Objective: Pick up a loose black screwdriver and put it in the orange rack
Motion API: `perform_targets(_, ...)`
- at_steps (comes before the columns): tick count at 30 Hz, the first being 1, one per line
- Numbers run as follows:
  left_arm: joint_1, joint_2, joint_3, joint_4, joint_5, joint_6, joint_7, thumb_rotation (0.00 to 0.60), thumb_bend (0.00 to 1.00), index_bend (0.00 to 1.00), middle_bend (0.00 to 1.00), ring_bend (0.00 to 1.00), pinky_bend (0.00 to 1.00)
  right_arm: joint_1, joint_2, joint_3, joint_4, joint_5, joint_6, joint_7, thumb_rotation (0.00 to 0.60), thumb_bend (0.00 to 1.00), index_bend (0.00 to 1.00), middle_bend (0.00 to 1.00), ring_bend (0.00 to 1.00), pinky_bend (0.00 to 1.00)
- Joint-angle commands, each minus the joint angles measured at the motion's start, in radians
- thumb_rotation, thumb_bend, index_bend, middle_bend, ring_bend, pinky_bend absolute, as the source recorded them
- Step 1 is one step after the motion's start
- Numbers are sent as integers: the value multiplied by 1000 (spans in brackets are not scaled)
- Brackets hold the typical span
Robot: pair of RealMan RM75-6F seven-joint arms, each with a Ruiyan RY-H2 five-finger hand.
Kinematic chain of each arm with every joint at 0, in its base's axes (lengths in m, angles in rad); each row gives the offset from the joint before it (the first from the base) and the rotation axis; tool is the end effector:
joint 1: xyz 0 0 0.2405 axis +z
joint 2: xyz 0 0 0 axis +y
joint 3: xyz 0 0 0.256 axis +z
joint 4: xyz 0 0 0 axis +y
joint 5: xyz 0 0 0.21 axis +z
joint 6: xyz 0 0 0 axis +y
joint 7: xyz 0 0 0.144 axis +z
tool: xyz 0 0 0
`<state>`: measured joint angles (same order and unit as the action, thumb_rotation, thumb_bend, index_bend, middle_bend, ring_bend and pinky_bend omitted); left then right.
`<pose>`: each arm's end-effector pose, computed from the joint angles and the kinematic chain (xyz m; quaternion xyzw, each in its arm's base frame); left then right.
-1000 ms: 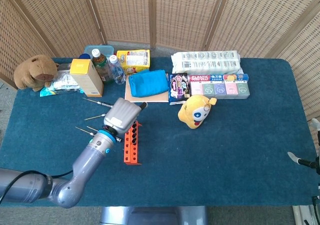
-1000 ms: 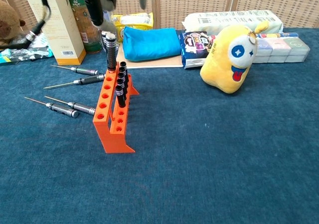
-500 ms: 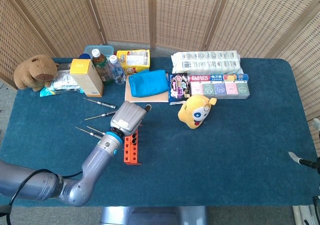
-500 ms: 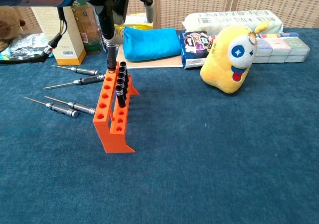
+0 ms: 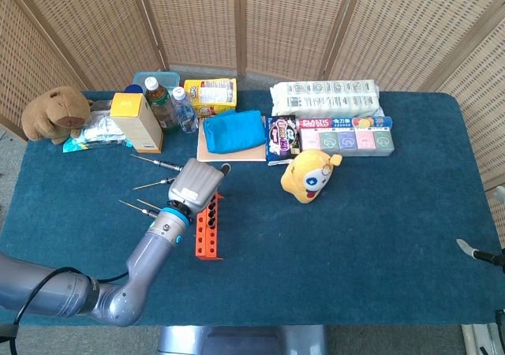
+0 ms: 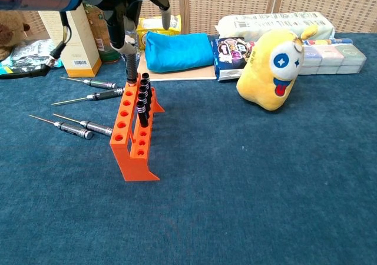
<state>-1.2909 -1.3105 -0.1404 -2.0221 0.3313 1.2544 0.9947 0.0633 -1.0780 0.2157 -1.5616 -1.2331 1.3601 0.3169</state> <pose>-0.0086 0.3344 0.0404 -0.8063 -0.2526 -0.2481 0.4738 -0.3537 -0.2039 0.2035 0.4266 -0.4926 0.4430 0.6157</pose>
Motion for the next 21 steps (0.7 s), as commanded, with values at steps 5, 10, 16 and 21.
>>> perform_targets(5,10,26,-8,-20,1,9,-1,600,313,224,1000,1000,986,0,0,-2,-3,-3,0,-1,600,96,11,156,128,69)
perform_targets(10,22,32,-30,-12,39,11,-34,600,313,225,1000,1000,986,0,1,-1,-3,-4,-1,1,600,97,11,156,128,68)
perform_targets(16,22,21,-42,14,28,10,-33,600,313,224,1000,1000,986,0,3,0,0,0,-4,6,600,96,11,156,128,68)
perform_targets(21,15,-14,-47,83,35,-8,-31,600,313,224,1000,1000,986,1,1,0,2,1,-7,5,600,96,11,156,128,69)
